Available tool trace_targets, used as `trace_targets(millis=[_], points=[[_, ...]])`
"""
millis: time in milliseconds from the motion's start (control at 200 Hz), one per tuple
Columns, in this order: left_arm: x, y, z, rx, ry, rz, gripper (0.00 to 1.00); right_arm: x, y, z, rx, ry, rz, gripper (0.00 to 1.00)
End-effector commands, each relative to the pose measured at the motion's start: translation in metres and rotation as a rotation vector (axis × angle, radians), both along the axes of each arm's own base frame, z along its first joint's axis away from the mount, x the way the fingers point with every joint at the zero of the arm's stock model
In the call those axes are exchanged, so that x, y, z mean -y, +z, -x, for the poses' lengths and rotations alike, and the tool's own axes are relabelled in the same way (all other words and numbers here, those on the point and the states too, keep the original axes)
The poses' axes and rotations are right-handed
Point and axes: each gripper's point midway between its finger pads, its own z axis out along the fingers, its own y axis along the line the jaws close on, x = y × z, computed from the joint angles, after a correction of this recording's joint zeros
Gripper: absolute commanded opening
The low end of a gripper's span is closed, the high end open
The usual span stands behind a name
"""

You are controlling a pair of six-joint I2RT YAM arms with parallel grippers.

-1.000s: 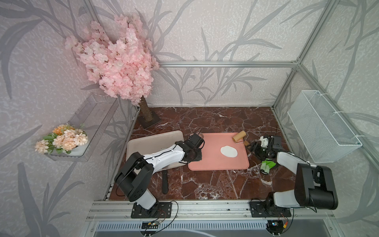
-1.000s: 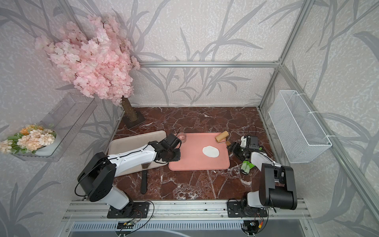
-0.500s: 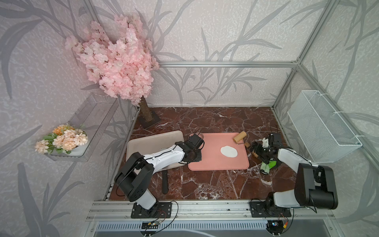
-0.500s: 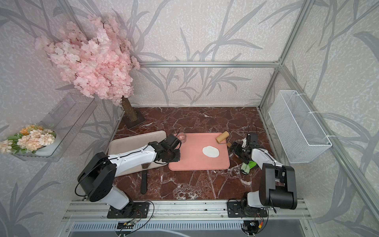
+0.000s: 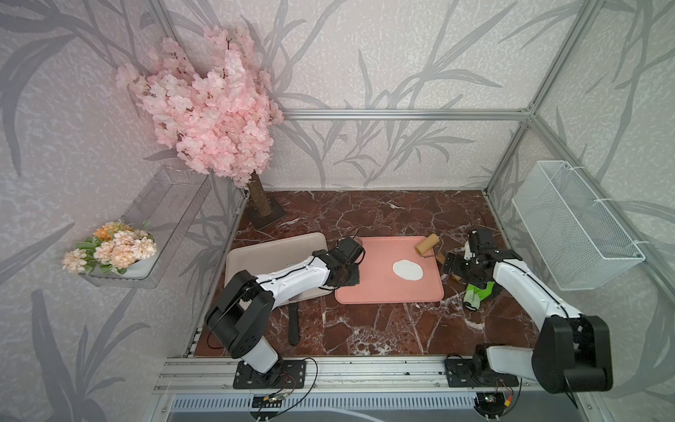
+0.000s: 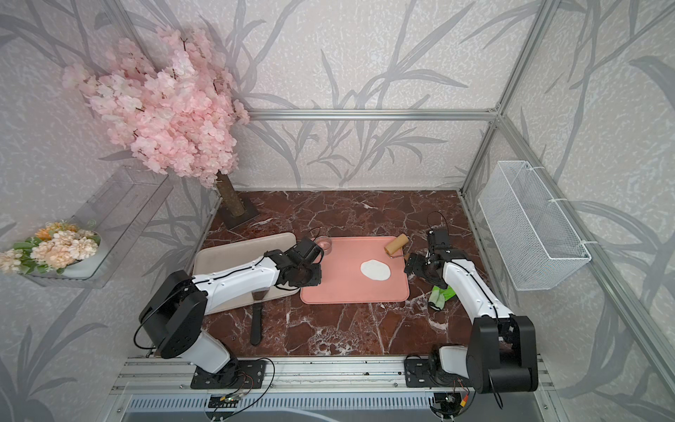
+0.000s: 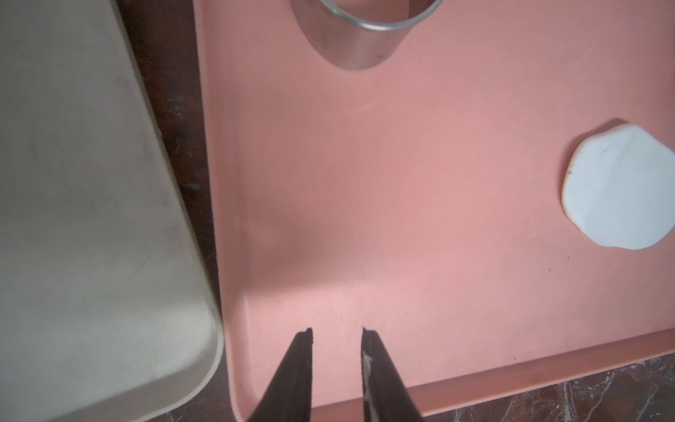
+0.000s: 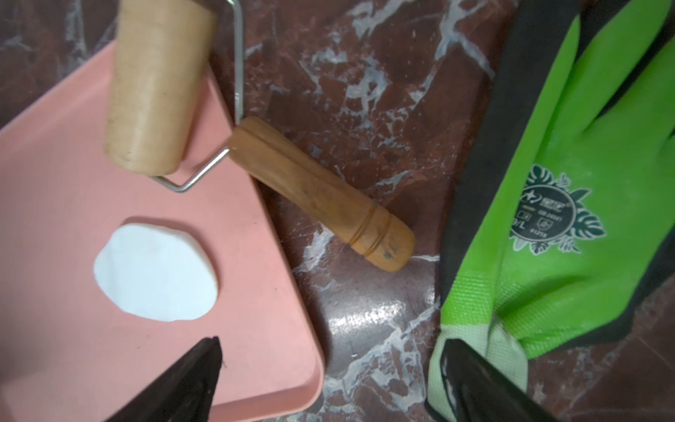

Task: Roll out the dumpling wrappers from the dough
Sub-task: Place the rolling pin on the work surface, then pick up the dumpling mold from the work surface.

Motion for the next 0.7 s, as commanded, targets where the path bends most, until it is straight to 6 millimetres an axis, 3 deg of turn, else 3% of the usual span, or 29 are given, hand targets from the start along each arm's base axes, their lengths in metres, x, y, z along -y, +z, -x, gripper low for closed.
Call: trace_targets(millis=[0,245,335,445,515,695], points=[[-0.016,0.030,-0.012,0.070,0.032,-0.022,0.27,-0.021,0.040,-0.015,0.070,0.071,0.032,0.89],[-0.056,0.043,-0.019,0.101,0.133,-0.029,0.26,-0.118,0.066,-0.059,0.043,0.310,-0.025,0.57],[-0.068,0.041,-0.016,0.103,0.163,-0.035,0.26,-0.149,0.070,-0.076,0.027,0.373,-0.011,0.53],[-0.083,0.034,-0.011,0.087,0.211,-0.045,0.26,-0.186,0.057,-0.092,-0.041,0.437,-0.001,0.50],[-0.088,0.032,-0.011,0.086,0.230,-0.029,0.26,-0.209,0.050,-0.100,-0.069,0.473,-0.010,0.41],[-0.095,0.030,-0.011,0.086,0.244,-0.005,0.26,-0.246,0.030,-0.116,-0.125,0.499,-0.028,0.38]])
